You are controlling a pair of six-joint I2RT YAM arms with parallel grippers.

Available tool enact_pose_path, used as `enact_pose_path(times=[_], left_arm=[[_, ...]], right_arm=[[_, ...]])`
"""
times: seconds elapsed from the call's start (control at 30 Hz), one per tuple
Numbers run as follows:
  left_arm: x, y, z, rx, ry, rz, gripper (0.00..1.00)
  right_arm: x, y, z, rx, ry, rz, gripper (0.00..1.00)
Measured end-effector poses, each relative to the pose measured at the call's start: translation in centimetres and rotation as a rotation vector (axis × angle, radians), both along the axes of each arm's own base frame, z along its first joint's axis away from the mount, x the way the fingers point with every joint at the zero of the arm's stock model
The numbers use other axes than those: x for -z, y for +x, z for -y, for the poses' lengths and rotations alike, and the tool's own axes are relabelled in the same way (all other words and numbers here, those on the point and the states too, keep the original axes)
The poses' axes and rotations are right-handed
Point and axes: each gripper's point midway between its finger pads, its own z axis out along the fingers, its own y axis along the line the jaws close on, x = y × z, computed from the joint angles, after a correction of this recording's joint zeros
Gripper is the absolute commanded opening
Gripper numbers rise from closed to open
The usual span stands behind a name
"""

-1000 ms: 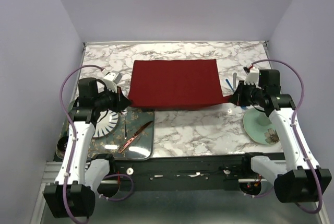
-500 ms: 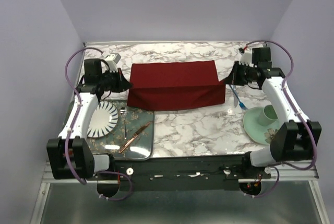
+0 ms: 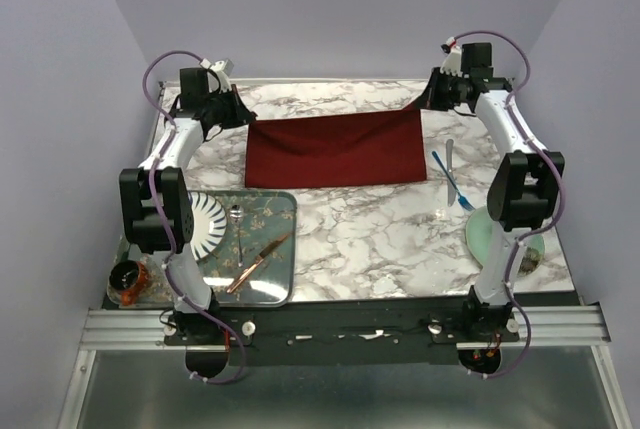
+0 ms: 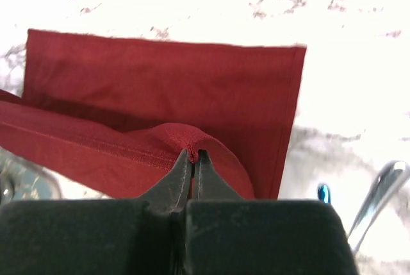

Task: Fold the napkin into a case and place the utensils inside
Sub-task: Fold and flatten the napkin at the center of the board.

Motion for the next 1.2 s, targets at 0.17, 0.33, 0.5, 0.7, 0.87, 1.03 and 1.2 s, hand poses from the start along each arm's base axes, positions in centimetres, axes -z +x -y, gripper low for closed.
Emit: enact_pose_path(times=[0.17,0.33,0.5,0.7,0.87,1.03,1.2], left_arm=[[3.8,3.5,-0.1,-0.039,-0.006,-0.064,0.0],[7.4,4.7,-0.2,-0.06,0.009,-0.128,0.0],[9.2,4.6,-0.3,-0.073,0.03,-0.167,0.0],[9.9,4.0,-0.2,-0.065,0.044,-0.187,0.0],[10.5,3.2,-0.1,-0.033,0.074,-0.206,0.0],[11.5,1.2,0.1,0.02,0.111,-0.239,0.0],[10.1,-1.5,0.5,0.052,0.1,-0.242,0.0]], right_arm=[[2.9,3.9,-0.1,0.006,-0.009,-0.009,0.03],[6.5,4.3,-0.3,0.011,-0.029,-0.067,0.01],[8.3,3.9,-0.3,0.013,-0.053,-0.1,0.01],[9.6,2.9,-0.2,-0.002,-0.075,-0.137,0.01],[10.3,1.9,-0.1,-0.03,-0.098,-0.167,0.01],[11.6,-1.1,0.1,-0.054,-0.117,-0.243,0.01],[10.1,-3.2,0.3,-0.062,-0.123,-0.258,0.01]])
